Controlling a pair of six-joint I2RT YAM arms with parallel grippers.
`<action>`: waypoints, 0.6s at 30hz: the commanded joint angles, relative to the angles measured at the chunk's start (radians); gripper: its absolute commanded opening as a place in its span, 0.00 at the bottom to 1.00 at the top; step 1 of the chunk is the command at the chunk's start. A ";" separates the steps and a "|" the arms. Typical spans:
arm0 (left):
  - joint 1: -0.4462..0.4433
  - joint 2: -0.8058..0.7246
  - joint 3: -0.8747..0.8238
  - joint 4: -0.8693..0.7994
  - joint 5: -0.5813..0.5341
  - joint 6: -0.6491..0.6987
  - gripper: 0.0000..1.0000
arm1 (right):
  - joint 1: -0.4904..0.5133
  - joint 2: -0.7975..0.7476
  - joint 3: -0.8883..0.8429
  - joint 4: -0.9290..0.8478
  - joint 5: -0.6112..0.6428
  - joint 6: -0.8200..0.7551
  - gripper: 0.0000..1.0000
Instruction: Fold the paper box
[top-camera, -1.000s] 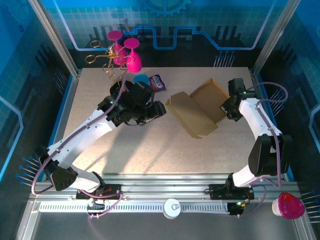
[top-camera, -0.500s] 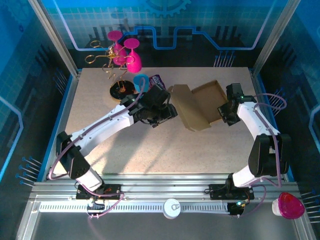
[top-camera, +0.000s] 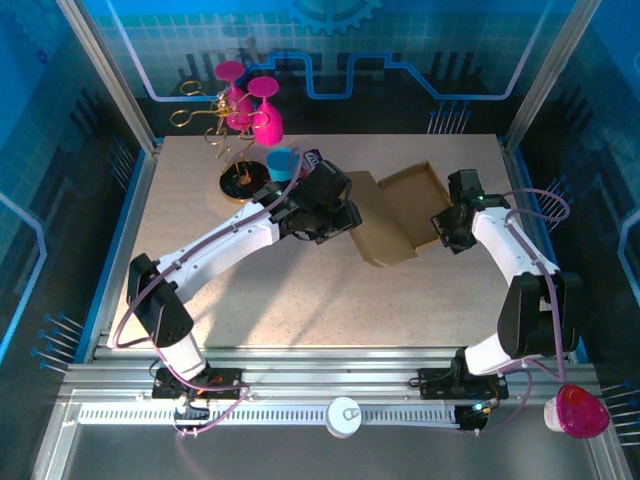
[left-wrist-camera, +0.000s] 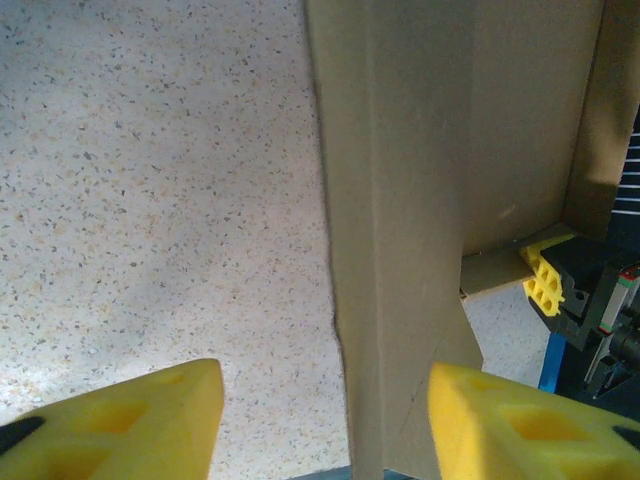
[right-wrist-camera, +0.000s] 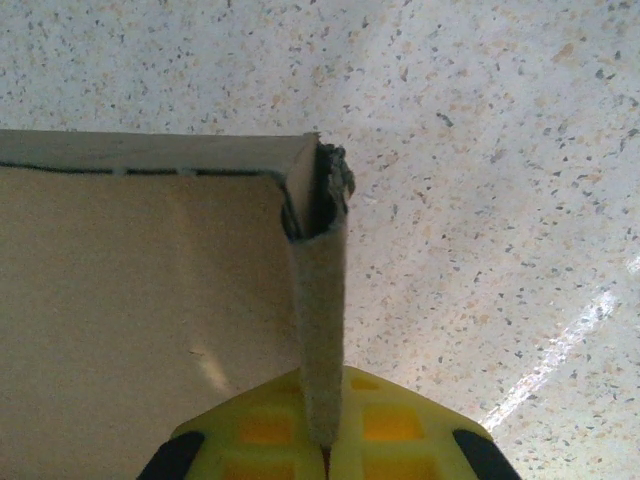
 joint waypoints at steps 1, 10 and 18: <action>-0.008 0.039 0.037 0.000 -0.023 0.030 0.50 | 0.019 -0.031 -0.019 0.007 -0.008 0.030 0.00; -0.007 0.133 0.115 -0.083 -0.080 0.134 0.18 | 0.046 -0.050 -0.050 0.015 -0.028 0.057 0.00; 0.003 0.208 0.314 -0.385 -0.263 0.491 0.00 | 0.114 -0.128 -0.060 0.045 -0.131 -0.064 0.60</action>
